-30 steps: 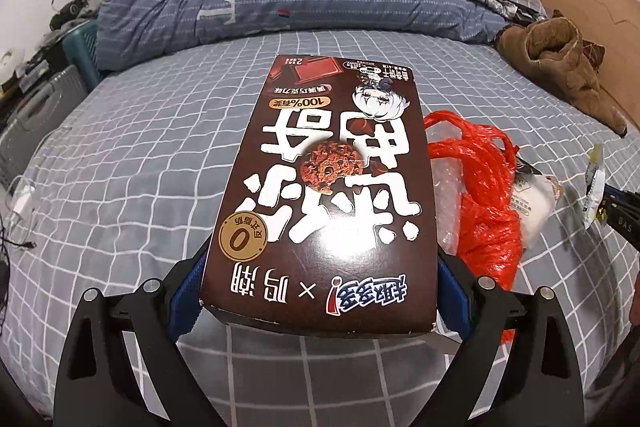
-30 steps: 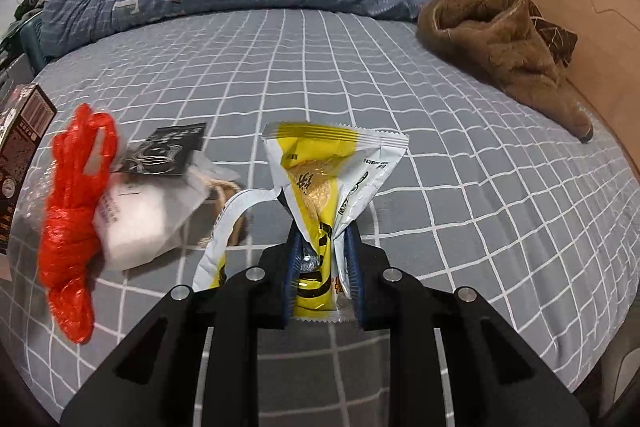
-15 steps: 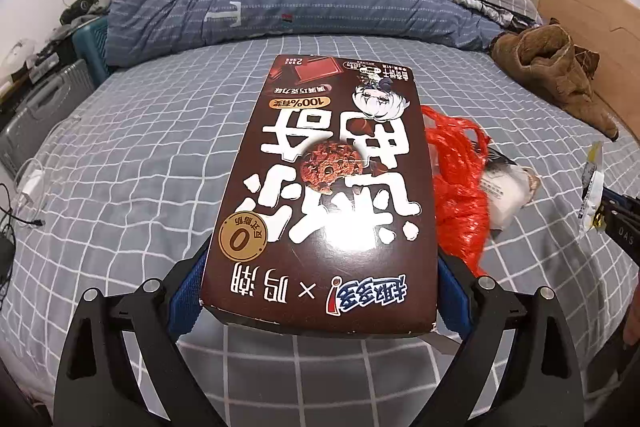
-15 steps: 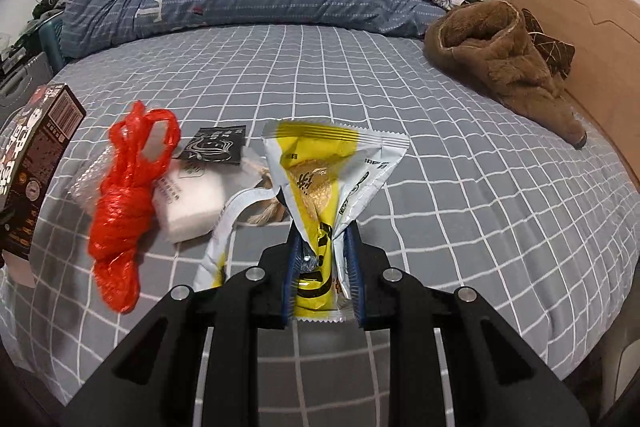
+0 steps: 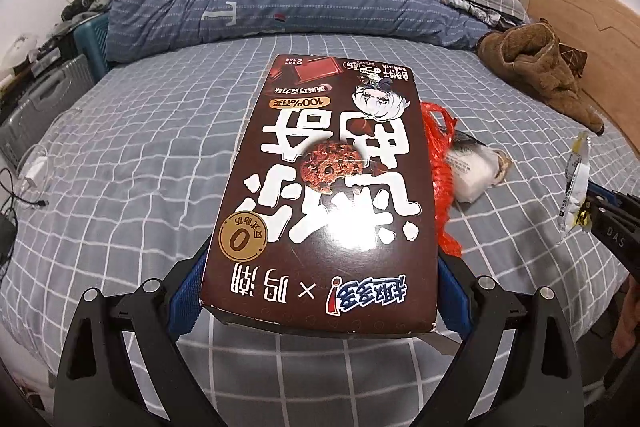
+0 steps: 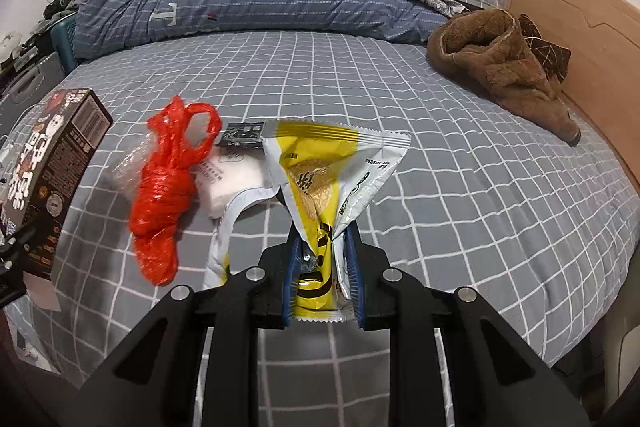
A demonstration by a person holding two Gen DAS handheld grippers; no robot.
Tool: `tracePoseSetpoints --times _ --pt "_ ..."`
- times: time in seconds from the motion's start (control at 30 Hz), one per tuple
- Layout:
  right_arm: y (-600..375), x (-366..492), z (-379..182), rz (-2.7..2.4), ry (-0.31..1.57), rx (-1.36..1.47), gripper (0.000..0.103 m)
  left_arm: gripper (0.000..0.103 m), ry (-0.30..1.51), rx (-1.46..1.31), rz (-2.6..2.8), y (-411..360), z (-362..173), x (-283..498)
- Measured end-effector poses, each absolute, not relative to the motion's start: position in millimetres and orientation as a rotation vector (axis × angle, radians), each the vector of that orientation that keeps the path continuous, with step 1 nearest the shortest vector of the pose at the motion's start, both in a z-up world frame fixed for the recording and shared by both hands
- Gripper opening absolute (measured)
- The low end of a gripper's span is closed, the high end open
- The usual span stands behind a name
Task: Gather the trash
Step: 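Carry the chocolate box and snack packet with both tools over the black bin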
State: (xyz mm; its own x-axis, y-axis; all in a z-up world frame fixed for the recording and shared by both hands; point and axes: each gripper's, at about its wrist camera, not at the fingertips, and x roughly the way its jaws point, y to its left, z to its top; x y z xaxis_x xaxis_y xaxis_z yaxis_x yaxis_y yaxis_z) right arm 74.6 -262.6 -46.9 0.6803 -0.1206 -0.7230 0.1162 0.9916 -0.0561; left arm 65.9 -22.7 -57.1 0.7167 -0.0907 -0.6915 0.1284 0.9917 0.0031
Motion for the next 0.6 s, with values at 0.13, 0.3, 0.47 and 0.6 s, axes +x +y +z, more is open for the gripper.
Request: tracePoseSetpoints --times 0.13,0.3,0.47,0.6 --pt "-255 65 -44 -0.121 0.810 -0.004 0.021 0.091 0.766 0.049 -0.121 -22 -58 55" --pt "-247 51 -42 -0.107 0.808 -0.003 0.021 0.091 0.765 0.045 -0.121 -21 -56 43" --pt "-241 36 -39 -0.096 0.806 -0.007 0.021 0.091 0.762 0.038 -0.120 -20 -55 29" --pt "-237 23 -37 -0.086 0.803 -0.002 0.021 0.091 0.759 0.043 -0.118 -21 -54 15"
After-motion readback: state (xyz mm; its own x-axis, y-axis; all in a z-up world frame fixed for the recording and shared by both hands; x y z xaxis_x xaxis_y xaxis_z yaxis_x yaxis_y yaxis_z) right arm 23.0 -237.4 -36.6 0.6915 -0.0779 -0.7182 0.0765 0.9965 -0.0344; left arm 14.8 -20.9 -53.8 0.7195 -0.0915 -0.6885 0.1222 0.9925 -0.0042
